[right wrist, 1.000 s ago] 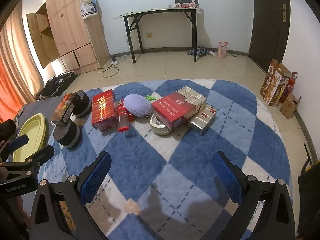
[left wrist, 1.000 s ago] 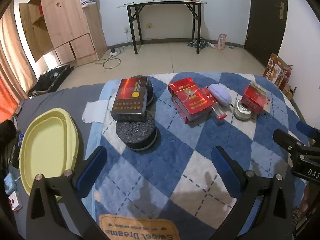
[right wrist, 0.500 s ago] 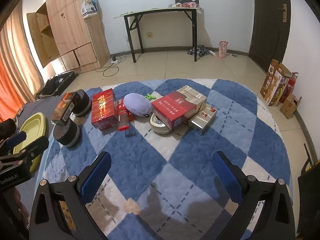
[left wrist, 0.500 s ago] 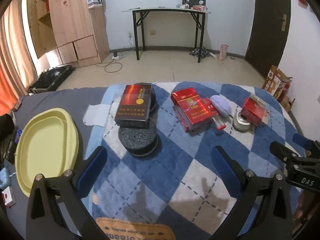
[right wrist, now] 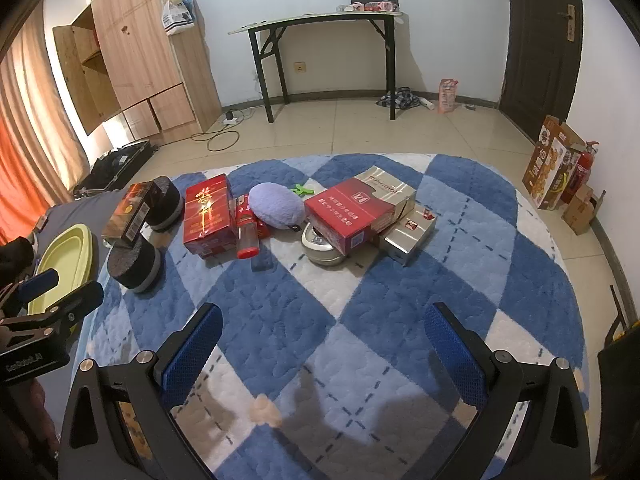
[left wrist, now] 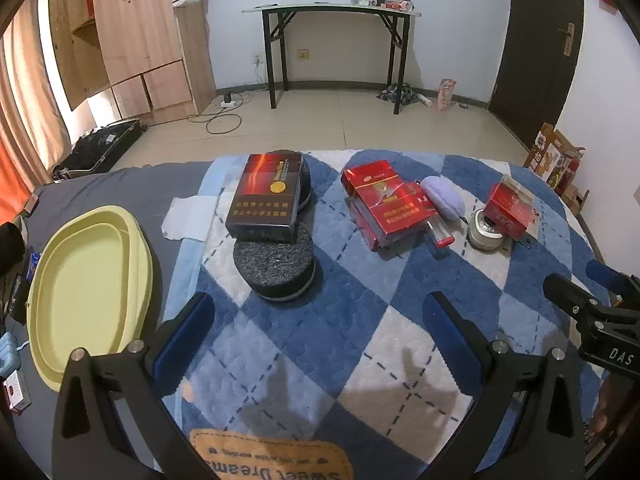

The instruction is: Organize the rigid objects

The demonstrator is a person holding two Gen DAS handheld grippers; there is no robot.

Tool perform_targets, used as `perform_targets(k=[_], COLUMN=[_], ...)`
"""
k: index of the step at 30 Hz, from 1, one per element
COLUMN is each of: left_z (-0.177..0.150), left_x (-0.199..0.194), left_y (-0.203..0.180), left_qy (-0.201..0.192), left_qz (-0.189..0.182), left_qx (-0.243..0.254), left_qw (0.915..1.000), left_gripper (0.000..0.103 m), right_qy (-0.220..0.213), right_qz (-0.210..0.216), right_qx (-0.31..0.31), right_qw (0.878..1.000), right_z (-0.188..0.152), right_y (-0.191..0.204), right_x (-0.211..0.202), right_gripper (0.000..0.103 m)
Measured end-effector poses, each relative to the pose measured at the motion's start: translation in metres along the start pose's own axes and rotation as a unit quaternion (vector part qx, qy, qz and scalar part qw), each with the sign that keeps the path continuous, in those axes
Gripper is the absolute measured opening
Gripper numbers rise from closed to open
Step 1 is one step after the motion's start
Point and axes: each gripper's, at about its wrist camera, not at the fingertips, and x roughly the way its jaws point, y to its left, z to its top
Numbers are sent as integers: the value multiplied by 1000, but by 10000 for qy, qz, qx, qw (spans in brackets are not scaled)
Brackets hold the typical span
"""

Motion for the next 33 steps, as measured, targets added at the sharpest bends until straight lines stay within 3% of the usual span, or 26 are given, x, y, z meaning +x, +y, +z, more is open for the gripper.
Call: perform_targets(k=[13,19,33], left_z=[1,0,-1], left_x=[1,3,-1], left_y=[4,1,-18], left_qy=[41,46,-54], left_qz=[149,438,374], left_qx=[-68,67,477], left_qw=[9999,9990,9981], left_gripper=[103,103,103], right_qy=[56,102,121], right_qz=[77,97,135], right_qx=[-4,28,40], right_qw=[10000,9999,9998], right_z=[-2,-4,-3], right_y=[1,0,0], right_x=[2,5,5], right_gripper=[103,103,103])
